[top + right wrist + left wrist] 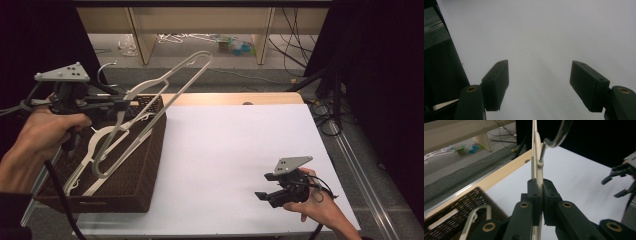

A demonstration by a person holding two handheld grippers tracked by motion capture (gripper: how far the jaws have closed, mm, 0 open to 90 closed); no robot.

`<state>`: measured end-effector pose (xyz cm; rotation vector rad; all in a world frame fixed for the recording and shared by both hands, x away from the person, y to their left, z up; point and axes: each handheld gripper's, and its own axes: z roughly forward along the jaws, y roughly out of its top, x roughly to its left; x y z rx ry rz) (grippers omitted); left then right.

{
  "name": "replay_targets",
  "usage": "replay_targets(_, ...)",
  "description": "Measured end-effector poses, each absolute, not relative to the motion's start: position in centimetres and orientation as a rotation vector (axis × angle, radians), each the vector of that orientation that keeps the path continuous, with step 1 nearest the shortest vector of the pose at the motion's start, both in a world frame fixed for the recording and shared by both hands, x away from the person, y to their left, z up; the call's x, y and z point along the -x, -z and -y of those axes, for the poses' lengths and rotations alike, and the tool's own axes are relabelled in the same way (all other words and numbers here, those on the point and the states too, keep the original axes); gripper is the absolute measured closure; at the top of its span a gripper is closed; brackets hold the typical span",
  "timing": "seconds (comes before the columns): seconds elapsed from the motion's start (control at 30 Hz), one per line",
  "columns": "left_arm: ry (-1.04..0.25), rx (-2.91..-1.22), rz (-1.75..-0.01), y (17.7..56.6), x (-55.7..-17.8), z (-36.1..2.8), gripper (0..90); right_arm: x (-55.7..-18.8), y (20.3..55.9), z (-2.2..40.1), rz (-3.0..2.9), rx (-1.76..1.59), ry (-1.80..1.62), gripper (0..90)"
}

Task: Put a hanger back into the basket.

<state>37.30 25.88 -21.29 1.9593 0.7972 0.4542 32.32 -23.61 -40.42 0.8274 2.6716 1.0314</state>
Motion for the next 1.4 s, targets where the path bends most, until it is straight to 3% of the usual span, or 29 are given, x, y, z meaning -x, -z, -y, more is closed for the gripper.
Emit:
replay_targets(0.83,-0.536,-2.032,-1.039,29.2,-39.1,-36.0,85.8,-32.3,41.0,23.4,-2.686,-0.818,-1.018,31.5)
replay_targets(1.23,-0.5,-2.143,-1.063,32.5,-40.6,-37.6,85.8,-32.4,41.2,23.5,-2.681,-0.821,-1.01,31.5)
replay_targets(1.4,-0.421,-2.106,-1.15,34.1,-40.7,-36.1,85.8,-32.4,41.2,23.6,-2.687,-0.833,-1.004,31.5)
